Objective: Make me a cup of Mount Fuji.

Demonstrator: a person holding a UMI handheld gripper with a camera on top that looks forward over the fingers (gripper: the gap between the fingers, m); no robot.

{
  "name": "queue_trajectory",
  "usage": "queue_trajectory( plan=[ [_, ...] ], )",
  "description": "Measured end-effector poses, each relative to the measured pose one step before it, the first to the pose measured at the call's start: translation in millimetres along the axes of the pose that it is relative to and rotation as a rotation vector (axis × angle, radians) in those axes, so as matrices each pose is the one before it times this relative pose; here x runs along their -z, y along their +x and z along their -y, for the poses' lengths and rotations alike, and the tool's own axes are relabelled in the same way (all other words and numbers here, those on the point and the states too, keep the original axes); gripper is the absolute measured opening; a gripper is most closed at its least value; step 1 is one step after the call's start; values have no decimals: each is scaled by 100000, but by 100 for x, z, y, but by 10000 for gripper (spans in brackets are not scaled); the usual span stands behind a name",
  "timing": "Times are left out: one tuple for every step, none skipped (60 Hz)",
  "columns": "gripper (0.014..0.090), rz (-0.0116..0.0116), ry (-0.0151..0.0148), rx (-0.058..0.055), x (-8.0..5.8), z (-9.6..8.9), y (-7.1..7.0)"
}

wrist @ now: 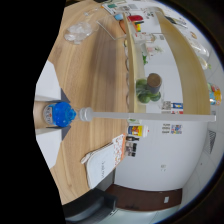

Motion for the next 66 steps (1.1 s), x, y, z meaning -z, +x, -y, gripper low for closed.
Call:
queue_trajectory(
  plan=[
    [360,-86,-1059,193,-207,-360,44],
    [359,-213,-807,311,-175,-431,214],
    [360,-223,-801,198,-116,-281,100],
    [361,165,-715,49,-116,-235,17],
    [361,439,-720,-91,-85,-235,-62],
    [361,413,-704,-189,-72,-213,-47],
    [361,205,-760,-490,-26,-123,10],
    [364,106,-291,-614,-78,68,13],
    [362,162,-95,-371,-17,7,-2],
    [363,132,-75,-206,-70,-1,-17],
    [362,29,-434,-20,-90,-110,21],
    [364,-52,-863,110,-84,-217,27],
    [365,38,-1135,76,-35,-191,83],
    [365,7,-37,-122,5,66,-13],
    [366,15,-288,122,5,-54,2],
    [367,-34,-2,125,3,19,10],
    [367,-76,-172,194,-1,-50,21],
    [367,-93,-86,202,-8,-23,32],
    [369,-142,-273,216,19,-68,23],
    [369,-308,-454,147,148,-69,6],
    [370,-228,-189,131,-12,-64,24],
    [370,-148,-147,134,12,-45,0],
    [371,-147,-128,150,33,-61,-9],
    [373,-157,-163,221,34,-85,9],
    [373,-133,-198,217,40,-99,5],
    [373,-47,-211,187,56,-93,5],
    [376,2,-127,69,79,-66,-18],
    [377,-54,101,-75,65,-11,-2],
    [382,-44,18,-98,76,-32,11],
    [392,-169,-220,-88,75,-49,44],
    [410,-68,-174,-126,137,-19,5],
    [436,-8,108,-161,162,71,-31],
    [470,-36,253,-174,204,115,-25],
    [503,-46,425,-98,234,175,-44],
    [534,-46,578,-86,278,230,-44],
    [576,82,722,-11,269,316,-135],
    [630,229,692,-22,348,307,-138],
    [688,-66,714,74,372,357,-69],
    [749,-246,702,110,404,374,-51],
    [803,-614,684,36,497,391,48],
    [838,-766,816,-15,409,464,-6],
    [856,-723,738,-125,511,540,-40],
    [861,-660,973,-131,455,489,-23],
    [862,-627,1080,-176,520,546,-102],
    [862,-521,1108,-205,533,558,-114],
    [862,-501,1134,-287,549,592,-182],
    [863,-475,1117,-329,556,585,-193],
    [859,-549,1069,-336,551,569,-213],
    [857,-438,1079,-359,545,554,-270],
    [857,-380,997,-317,551,537,-333],
    [857,-396,882,-370,557,547,-312],
    [857,-438,912,-352,455,441,-422],
    [857,-392,709,-217,422,362,-460],
    [856,-183,184,-294,395,383,-569],
    [857,39,382,-255,418,274,-598],
    [854,247,264,-393,401,206,-705],
    [855,296,128,-448,361,138,-701],
    [855,235,83,-471,334,114,-693],
    [855,177,119,-480,319,87,-700],
    [857,180,134,-419,274,31,-713],
    [859,305,69,-421,239,-2,-767],
    [858,586,310,-360,276,-145,-784],
    [858,742,-83,-265,172,-77,-809],
    [857,628,16,-269,99,-209,-735],
    [857,574,-374,-68,101,-218,-779],
    [855,438,-561,9,54,-284,-760]
  ],
)
